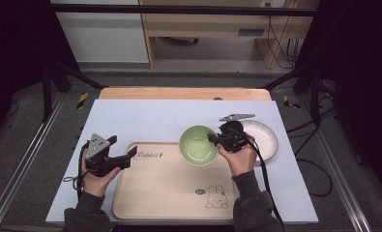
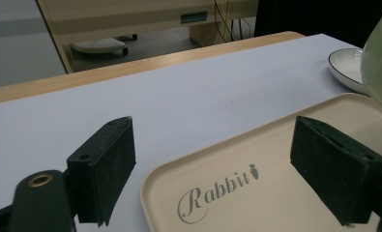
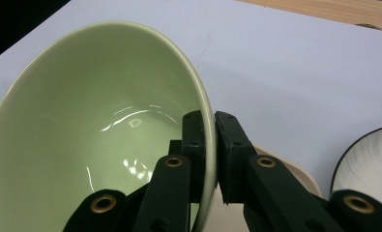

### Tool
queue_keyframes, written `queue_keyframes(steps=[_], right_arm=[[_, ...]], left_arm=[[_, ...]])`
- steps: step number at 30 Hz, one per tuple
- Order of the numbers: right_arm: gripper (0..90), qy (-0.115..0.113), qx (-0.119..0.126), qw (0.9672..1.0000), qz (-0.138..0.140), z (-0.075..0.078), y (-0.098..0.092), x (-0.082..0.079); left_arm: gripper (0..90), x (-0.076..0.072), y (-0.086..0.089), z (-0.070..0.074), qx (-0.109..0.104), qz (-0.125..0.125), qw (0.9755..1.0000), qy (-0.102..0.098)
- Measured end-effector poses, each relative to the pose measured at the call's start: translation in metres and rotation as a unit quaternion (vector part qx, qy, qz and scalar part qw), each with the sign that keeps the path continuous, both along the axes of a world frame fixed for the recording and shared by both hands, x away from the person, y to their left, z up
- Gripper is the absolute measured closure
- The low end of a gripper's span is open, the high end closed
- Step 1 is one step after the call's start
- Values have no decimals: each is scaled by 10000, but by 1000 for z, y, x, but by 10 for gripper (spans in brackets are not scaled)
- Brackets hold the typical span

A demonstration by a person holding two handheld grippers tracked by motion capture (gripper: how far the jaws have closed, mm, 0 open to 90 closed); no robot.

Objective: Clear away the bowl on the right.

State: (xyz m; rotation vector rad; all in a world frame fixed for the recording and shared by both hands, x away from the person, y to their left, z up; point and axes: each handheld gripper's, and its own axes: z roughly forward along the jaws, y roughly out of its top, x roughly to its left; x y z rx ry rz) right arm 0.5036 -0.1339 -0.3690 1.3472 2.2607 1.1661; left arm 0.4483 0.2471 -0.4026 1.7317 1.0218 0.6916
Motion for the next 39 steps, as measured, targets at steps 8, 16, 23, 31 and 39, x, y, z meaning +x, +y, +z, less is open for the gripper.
queue_keyframes(steps=[8, 16, 23, 31, 39], right_arm=[[839, 70, -47, 9999, 88, -5, 10, 3], [839, 154, -33, 9998, 130, -10, 19, 7], [839, 212, -31, 9996, 188, -18, 27, 12], [839, 334, -57, 9993, 168, -29, 35, 17], [839, 405, -98, 9990, 156, -36, 40, 21]], left_arm=[[156, 0, 0, 0, -21, 2, 10000, 1], [156, 0, 0, 0, 4, -7, 10000, 8], [156, 0, 0, 0, -19, -6, 10000, -3], [156, 0, 0, 1, -35, -3, 10000, -5], [156, 0, 1, 1, -35, -1, 10000, -5]])
